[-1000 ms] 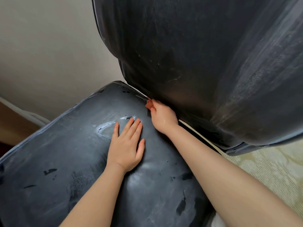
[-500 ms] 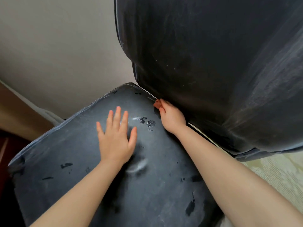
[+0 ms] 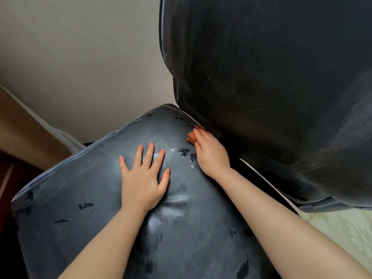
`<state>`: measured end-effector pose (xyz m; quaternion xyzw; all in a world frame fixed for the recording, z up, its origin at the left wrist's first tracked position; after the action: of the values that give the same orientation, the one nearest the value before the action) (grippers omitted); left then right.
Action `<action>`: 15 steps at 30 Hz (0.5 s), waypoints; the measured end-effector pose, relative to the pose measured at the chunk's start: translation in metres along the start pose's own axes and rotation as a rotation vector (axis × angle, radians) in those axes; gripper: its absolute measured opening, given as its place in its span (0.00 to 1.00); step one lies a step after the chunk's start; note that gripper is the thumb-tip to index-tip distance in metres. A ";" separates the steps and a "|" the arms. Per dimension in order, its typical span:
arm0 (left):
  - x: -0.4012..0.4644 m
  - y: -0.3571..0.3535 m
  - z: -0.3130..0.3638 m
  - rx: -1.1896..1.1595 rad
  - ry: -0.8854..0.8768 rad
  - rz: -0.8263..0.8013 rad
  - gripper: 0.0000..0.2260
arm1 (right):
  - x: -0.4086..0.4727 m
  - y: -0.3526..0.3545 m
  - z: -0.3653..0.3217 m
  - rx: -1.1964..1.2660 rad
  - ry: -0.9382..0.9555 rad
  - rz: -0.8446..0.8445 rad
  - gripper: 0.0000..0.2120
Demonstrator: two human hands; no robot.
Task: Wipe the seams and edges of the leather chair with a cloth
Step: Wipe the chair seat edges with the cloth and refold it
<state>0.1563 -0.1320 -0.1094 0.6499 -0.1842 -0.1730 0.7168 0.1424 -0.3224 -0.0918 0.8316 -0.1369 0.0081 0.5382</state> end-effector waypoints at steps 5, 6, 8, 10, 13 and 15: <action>-0.001 0.000 -0.001 -0.012 -0.003 0.042 0.24 | 0.048 -0.003 0.003 0.067 -0.266 -0.061 0.18; -0.001 0.000 -0.001 -0.015 -0.004 0.043 0.24 | 0.049 -0.004 0.002 0.049 -0.281 -0.059 0.17; -0.001 0.000 -0.001 -0.021 -0.006 0.032 0.24 | 0.039 -0.006 -0.002 0.043 -0.173 -0.018 0.17; 0.000 0.001 -0.001 -0.031 -0.009 0.029 0.25 | 0.026 -0.010 -0.001 0.041 0.003 -0.014 0.19; -0.001 0.003 -0.001 -0.078 -0.019 0.007 0.26 | 0.033 -0.007 0.004 0.124 -0.055 -0.025 0.20; -0.003 0.008 -0.003 -0.153 -0.007 0.000 0.28 | 0.038 -0.006 -0.001 0.147 -0.109 -0.008 0.19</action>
<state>0.1552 -0.1270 -0.1018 0.5927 -0.1728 -0.1888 0.7637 0.1809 -0.3280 -0.0908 0.8686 -0.1618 -0.0292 0.4675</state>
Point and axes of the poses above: each hand's wrist, its own x-axis towards the middle knuckle, its own y-axis out of the back of the hand, z = x × y, the point moved 2 cm from there along x, towards the middle knuckle
